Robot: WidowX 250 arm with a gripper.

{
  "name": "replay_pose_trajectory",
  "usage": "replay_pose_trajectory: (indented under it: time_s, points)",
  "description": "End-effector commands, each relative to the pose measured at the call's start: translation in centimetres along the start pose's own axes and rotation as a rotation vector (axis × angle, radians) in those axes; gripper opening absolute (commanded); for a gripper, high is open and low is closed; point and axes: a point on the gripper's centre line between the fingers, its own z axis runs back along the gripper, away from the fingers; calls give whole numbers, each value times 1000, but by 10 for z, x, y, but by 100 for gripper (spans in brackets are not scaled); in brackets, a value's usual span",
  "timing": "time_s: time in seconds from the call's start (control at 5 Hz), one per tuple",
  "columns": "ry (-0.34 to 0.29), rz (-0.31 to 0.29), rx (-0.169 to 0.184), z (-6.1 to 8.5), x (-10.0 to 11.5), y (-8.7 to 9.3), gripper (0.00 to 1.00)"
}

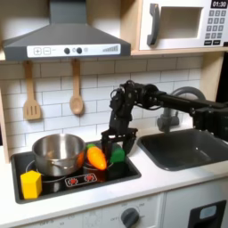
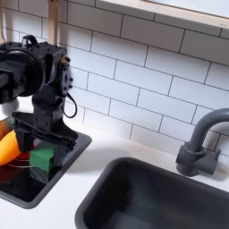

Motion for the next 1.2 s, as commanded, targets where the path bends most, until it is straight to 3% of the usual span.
replay_pose_trajectory:
  time_s: [0.0, 0.4, 0.6, 1.0]
  points:
    - [0, -41, -22, -4, 4, -11, 100]
    - [13, -34, -26, -11, 6, -9, 100]
    - [19, -43, -41, -12, 3, -14, 0]
    - [3, -76, -81, -4, -3, -24, 0]
